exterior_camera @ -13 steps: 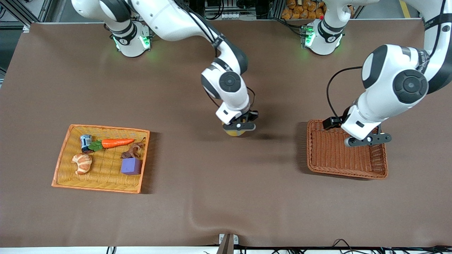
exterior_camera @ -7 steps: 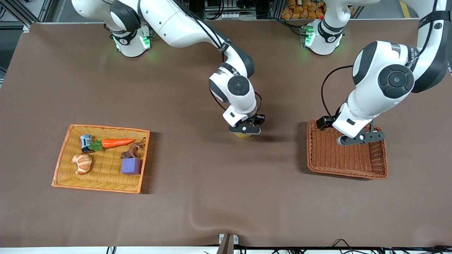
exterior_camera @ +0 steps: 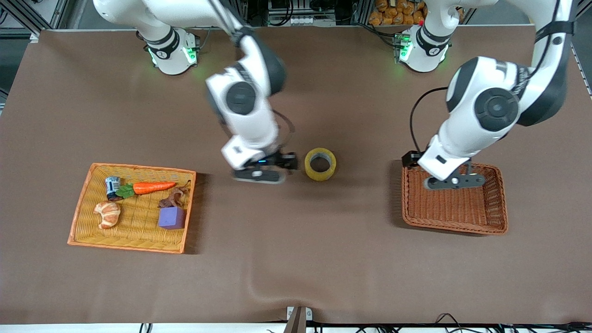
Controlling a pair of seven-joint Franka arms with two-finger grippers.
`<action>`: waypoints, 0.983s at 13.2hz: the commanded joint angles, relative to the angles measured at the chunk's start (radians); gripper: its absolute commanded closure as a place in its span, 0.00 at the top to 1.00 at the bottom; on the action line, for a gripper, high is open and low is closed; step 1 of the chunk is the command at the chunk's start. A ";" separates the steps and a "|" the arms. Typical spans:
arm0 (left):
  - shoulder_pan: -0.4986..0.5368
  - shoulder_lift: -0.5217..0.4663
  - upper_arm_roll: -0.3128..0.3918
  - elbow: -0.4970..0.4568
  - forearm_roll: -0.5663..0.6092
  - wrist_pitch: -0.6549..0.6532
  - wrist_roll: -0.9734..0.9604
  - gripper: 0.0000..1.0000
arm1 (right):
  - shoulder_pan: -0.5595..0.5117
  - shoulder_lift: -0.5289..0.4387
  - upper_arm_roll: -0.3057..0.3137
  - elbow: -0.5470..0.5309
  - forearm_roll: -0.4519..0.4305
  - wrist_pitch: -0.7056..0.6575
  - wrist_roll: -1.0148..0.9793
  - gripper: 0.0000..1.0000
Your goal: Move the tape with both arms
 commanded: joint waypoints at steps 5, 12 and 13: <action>-0.206 0.151 -0.001 0.020 -0.054 0.164 -0.311 1.00 | -0.404 -0.361 0.013 -0.235 0.002 -0.279 -0.420 1.00; -0.308 0.332 0.002 0.019 -0.050 0.340 -0.468 1.00 | -0.630 -0.393 0.010 0.003 -0.170 -0.527 -0.647 1.00; -0.308 0.345 0.000 0.012 -0.050 0.346 -0.491 1.00 | -0.660 -0.401 0.028 0.006 -0.168 -0.530 -0.650 1.00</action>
